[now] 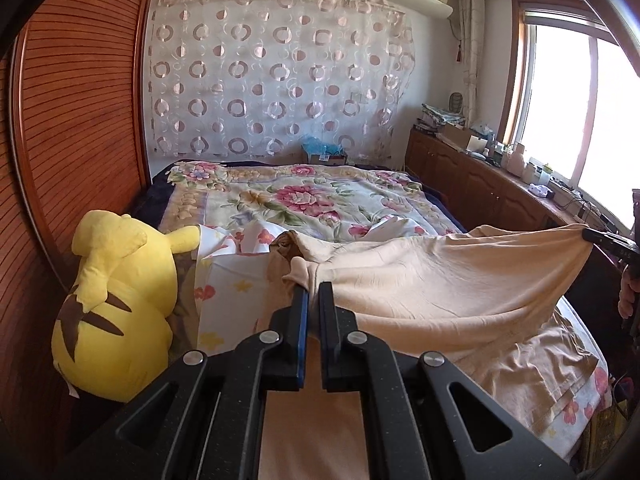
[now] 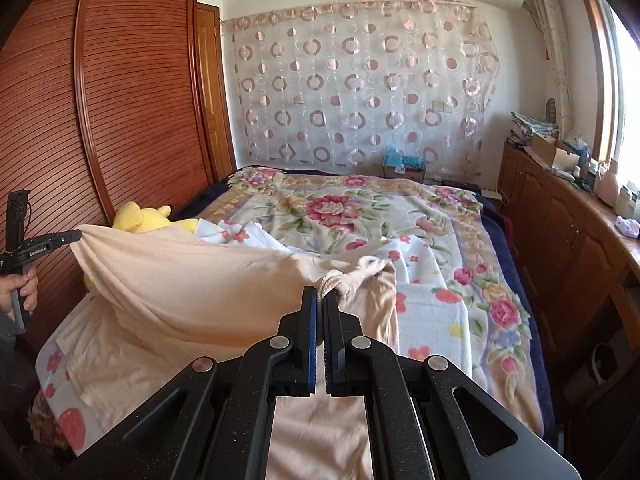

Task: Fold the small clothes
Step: 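Pull the hem with both grippers to straighten the folded shirt, then open both grippers and release the folded shirt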

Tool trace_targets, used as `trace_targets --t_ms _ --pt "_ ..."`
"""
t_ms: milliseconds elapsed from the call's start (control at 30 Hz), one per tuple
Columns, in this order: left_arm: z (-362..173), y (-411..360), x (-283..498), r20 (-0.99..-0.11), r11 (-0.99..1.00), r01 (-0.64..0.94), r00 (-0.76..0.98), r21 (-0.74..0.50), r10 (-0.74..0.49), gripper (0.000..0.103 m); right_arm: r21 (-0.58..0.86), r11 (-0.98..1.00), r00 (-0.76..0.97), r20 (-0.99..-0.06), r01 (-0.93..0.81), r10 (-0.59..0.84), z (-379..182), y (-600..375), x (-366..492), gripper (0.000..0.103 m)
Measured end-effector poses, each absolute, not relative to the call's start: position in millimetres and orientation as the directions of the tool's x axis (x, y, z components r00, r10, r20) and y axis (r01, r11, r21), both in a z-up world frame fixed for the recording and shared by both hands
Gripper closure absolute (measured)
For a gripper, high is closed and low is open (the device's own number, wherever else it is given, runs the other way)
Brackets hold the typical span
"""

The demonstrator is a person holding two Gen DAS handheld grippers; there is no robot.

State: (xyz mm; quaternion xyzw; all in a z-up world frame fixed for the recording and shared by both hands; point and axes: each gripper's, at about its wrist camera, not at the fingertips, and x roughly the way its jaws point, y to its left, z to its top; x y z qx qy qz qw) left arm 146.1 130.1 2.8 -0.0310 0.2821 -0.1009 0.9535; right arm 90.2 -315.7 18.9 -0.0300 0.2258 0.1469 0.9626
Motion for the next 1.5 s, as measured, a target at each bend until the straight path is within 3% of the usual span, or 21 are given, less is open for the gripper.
trace_targets --t_ms 233,700,900,1000,1067,1167,1500 --pt "-7 147 90 -0.531 0.979 0.145 0.824 -0.143 -0.199 0.098 0.028 0.953 0.853 -0.437 -0.303 0.284 11 -333 18 0.101" --pt "-83 140 59 -0.670 0.983 0.140 0.720 -0.118 -0.183 0.097 0.030 0.969 0.767 -0.605 -0.247 0.214 -79 -341 -14 0.100" --pt "-68 138 46 -0.628 0.980 0.159 0.752 -0.120 -0.199 0.062 0.014 0.978 0.767 -0.617 -0.210 0.174 -77 -337 -7 0.095" --pt "-52 141 36 -0.574 0.983 0.140 0.798 -0.119 -0.183 0.034 0.011 0.979 0.776 -0.608 -0.203 0.168 -68 -336 -20 0.095" --pt "-43 144 32 -0.543 0.984 0.130 0.821 -0.122 -0.176 0.022 0.006 0.980 0.787 -0.595 -0.200 0.164 -65 -334 -27 0.085" --pt "-40 144 37 -0.557 0.988 0.119 0.816 -0.101 -0.155 0.021 0.008 0.982 0.797 -0.583 -0.188 0.158 -66 -335 -29 0.066" --pt "-72 146 54 -0.639 0.991 0.086 0.757 -0.105 -0.133 0.021 0.019 0.979 0.800 -0.573 -0.204 0.178 -85 -326 -16 0.058"
